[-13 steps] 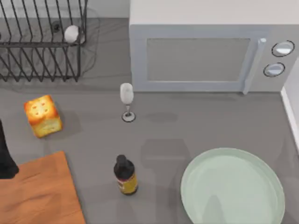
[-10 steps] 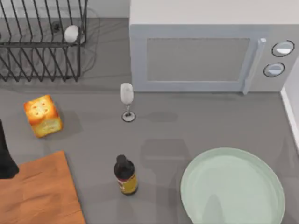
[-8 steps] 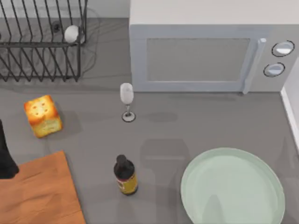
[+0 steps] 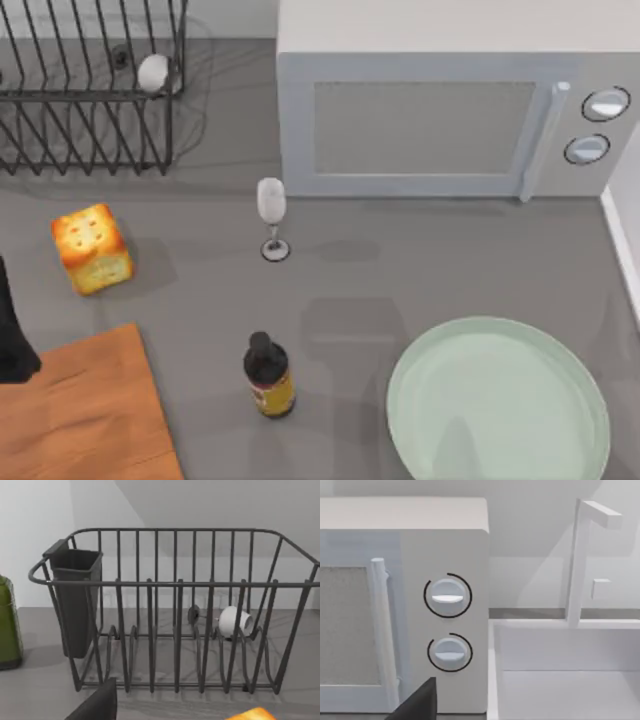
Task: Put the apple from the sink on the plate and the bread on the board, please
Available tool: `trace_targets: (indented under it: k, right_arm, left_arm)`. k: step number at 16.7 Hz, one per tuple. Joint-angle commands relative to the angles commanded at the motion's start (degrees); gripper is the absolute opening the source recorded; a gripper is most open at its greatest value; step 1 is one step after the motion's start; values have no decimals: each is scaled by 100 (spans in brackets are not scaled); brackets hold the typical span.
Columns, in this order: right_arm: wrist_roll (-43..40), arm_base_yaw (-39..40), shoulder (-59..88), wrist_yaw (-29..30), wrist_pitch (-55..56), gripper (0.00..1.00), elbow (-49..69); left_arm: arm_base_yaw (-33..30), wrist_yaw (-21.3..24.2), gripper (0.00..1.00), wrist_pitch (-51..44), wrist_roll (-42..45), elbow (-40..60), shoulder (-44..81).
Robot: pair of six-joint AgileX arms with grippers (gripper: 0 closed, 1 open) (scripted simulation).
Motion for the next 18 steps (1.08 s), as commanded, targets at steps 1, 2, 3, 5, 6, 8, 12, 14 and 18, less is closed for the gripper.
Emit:
trace_targets:
  k: [1,2,3,5,6,8,12,14,18]
  right_arm:
    - [0,0,0,0,0,100,0]
    - [0,0,0,0,0,100,0]
    - [0,0,0,0,0,100,0]
    - [0,0,0,0,0,100,0]
    - [0,0,0,0,0,100,0]
    - [0,0,0,0,0,100,0]
    - [-10,-11,57,0,-37,100,51]
    - [-62,-65,356,0,-226,100,309]
    - [-266,-281,1678,1,-972,100,1327]
  left_arm:
    - [0,0,100,0,0,0,0]
    - [0,0,100,0,0,0,0]
    - [0,0,100,0,0,0,0]
    - [0,0,100,0,0,0,0]
    - [0,0,100,0,0,0,0]
    - [0,0,100,0,0,0,0]
    - [0,0,100,0,0,0,0]
    - [0,0,100,0,0,0,0]
    - [0,0,100,0,0,0,0]
